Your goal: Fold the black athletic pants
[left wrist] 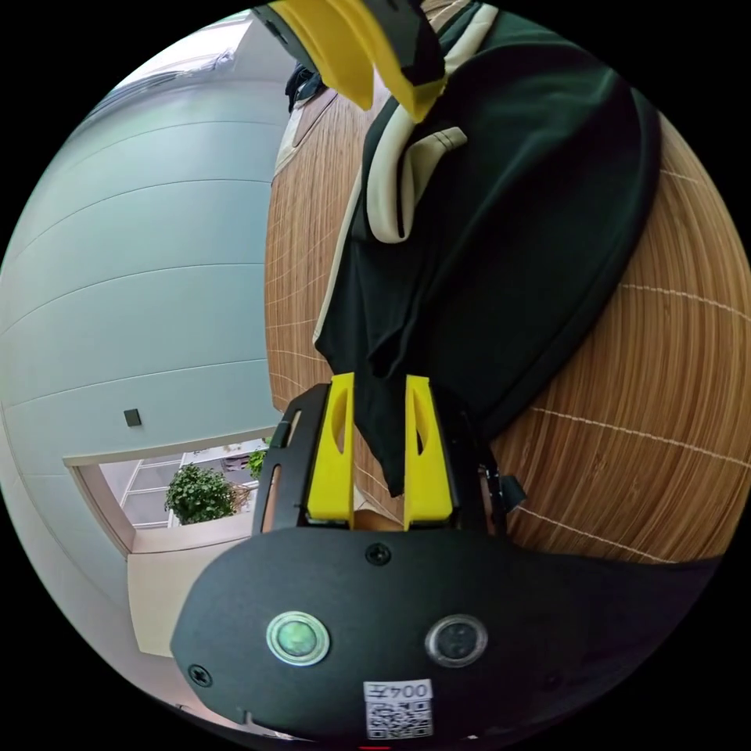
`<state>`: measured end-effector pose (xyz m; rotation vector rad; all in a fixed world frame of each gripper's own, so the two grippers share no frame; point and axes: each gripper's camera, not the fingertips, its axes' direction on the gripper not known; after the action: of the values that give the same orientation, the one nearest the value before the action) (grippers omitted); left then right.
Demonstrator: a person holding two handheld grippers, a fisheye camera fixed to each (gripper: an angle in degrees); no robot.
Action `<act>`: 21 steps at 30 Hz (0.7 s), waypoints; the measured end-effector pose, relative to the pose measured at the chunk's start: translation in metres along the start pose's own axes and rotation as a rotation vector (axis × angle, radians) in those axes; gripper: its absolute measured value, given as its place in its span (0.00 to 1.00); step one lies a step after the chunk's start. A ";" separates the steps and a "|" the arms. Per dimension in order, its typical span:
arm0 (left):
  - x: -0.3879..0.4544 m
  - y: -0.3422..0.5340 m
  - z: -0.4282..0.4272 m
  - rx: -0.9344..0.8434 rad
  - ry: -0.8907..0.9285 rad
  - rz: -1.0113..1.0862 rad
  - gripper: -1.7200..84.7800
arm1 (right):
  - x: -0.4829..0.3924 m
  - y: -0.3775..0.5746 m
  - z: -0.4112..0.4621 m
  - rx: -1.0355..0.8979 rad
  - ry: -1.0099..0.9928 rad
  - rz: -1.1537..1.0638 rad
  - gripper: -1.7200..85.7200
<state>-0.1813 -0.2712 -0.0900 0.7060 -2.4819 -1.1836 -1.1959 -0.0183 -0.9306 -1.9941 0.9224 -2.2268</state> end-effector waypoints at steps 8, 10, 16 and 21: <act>-0.016 -0.003 -0.004 0.033 -0.033 -0.003 0.06 | 0.011 -0.014 -0.015 -0.074 0.050 -0.099 0.05; -0.040 0.008 -0.015 0.063 0.006 -0.106 0.04 | 0.029 -0.014 -0.027 -0.048 0.021 -0.042 0.03; -0.090 0.040 -0.032 0.130 0.142 -0.393 0.03 | 0.142 0.008 -0.058 0.057 -0.208 0.458 0.04; -0.072 0.041 -0.031 0.110 0.071 -0.296 0.03 | 0.183 0.059 -0.073 0.117 -0.389 0.712 0.10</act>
<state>-0.1195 -0.2295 -0.0424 1.1577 -2.4586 -1.0992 -1.3187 -0.1072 -0.7909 -1.6023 1.1670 -1.4205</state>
